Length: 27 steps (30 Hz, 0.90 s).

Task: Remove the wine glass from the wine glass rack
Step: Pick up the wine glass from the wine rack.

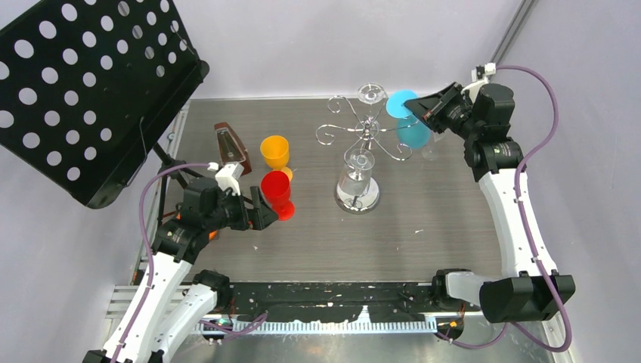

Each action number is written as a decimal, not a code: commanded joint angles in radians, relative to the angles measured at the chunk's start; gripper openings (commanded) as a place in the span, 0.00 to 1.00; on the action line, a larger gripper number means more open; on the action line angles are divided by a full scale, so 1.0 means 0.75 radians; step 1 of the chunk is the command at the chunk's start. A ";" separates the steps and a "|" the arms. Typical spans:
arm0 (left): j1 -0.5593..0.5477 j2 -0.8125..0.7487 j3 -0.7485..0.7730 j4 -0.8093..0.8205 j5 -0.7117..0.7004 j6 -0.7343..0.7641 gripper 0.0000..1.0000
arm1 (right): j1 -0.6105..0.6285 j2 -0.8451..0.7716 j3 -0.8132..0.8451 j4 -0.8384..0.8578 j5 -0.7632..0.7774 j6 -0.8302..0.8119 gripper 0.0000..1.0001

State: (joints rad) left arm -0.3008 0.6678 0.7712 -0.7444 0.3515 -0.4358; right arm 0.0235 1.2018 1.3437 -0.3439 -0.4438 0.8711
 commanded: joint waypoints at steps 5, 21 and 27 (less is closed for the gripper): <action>0.006 -0.009 0.001 0.054 0.016 0.021 0.93 | -0.080 -0.069 -0.094 0.225 0.018 0.203 0.06; 0.006 -0.007 0.001 0.052 0.010 0.021 0.93 | -0.150 -0.193 -0.204 0.256 -0.024 0.270 0.06; 0.006 -0.008 0.001 0.049 0.008 0.021 0.93 | -0.150 -0.222 -0.249 0.272 -0.049 0.278 0.06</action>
State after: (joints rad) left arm -0.3008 0.6678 0.7712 -0.7444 0.3515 -0.4358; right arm -0.0811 1.0664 1.1694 -0.2211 -0.4706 1.0691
